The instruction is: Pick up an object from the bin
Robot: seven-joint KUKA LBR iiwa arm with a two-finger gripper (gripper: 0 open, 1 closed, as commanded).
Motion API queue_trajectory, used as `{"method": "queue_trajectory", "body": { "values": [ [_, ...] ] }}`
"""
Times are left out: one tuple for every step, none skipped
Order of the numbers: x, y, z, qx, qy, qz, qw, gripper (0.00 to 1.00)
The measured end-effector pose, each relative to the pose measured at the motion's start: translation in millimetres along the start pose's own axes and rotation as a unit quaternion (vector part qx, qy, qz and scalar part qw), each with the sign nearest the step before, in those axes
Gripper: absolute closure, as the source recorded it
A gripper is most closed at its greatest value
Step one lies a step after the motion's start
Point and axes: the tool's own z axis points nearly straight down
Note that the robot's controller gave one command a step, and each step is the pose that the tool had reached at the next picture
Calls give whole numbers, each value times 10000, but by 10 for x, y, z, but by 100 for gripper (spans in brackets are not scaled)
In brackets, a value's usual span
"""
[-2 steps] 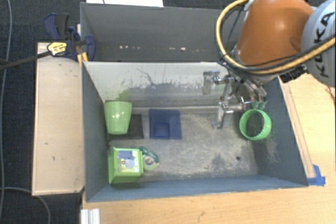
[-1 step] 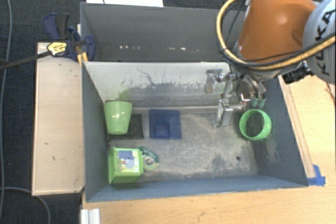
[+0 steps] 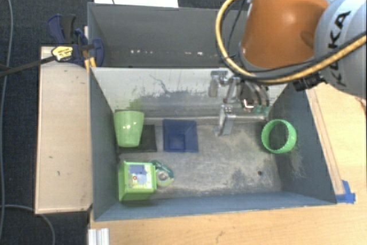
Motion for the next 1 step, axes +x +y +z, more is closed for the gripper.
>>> {"method": "queue_trajectory", "body": {
  "values": [
    [7, 219, 402, -29, 58, -268, 9996, 0]
  ]
}}
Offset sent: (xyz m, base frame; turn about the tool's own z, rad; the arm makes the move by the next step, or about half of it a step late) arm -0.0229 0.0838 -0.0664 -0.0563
